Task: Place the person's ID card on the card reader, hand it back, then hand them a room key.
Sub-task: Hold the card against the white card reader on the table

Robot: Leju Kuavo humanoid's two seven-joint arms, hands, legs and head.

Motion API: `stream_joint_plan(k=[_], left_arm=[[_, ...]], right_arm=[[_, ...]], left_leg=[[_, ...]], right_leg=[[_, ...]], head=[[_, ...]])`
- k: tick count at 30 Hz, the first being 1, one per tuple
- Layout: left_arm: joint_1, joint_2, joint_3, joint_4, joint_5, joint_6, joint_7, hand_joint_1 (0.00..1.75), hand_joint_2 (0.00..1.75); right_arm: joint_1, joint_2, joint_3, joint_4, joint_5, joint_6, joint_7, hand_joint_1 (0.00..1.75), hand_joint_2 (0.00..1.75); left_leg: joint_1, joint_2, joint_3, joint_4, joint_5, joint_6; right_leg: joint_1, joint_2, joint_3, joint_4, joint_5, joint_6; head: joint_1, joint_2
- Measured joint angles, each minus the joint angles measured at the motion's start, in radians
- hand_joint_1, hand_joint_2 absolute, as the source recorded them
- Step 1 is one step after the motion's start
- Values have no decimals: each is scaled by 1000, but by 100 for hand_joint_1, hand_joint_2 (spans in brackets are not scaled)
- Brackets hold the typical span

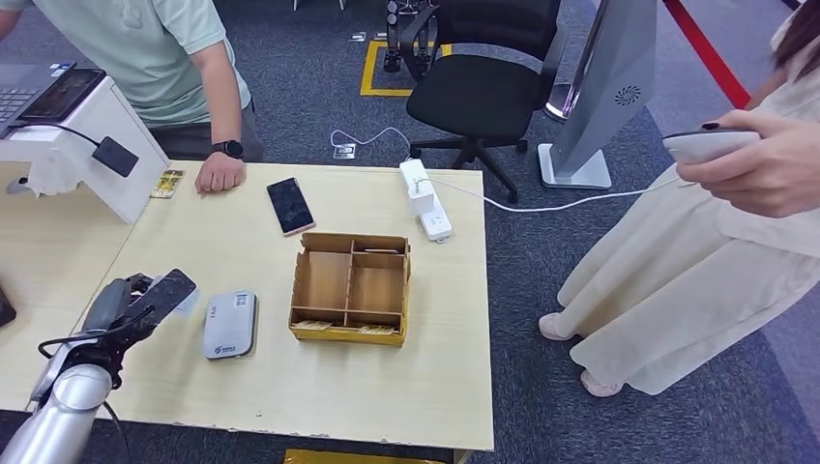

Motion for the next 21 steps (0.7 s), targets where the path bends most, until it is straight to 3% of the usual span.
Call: stream_joint_plan(k=[11, 17, 21], left_arm=[[-28, -1, 0, -27, -28, 24, -12, 175, 175], [8, 38, 0, -75, 38, -83, 17, 175, 175], [38, 56, 0, -100, 51, -104, 22, 175, 175]], right_arm=[[0, 4, 0, 0, -1, 0, 4, 0, 0], [1, 3, 0, 0, 5, 6, -12, 0, 0], [1, 0, 0, 0, 8, 7, -14, 0, 0]], left_leg=[[0, 0, 0, 0, 0, 0], [0, 1, 0, 0, 0, 0], [0, 1, -1, 0, 0, 0]], right_leg=[[0, 0, 0, 0, 0, 0], [0, 1, -1, 0, 0, 0], [0, 1, -1, 0, 0, 0]], head=[[0, 0], [0, 0], [0, 0]])
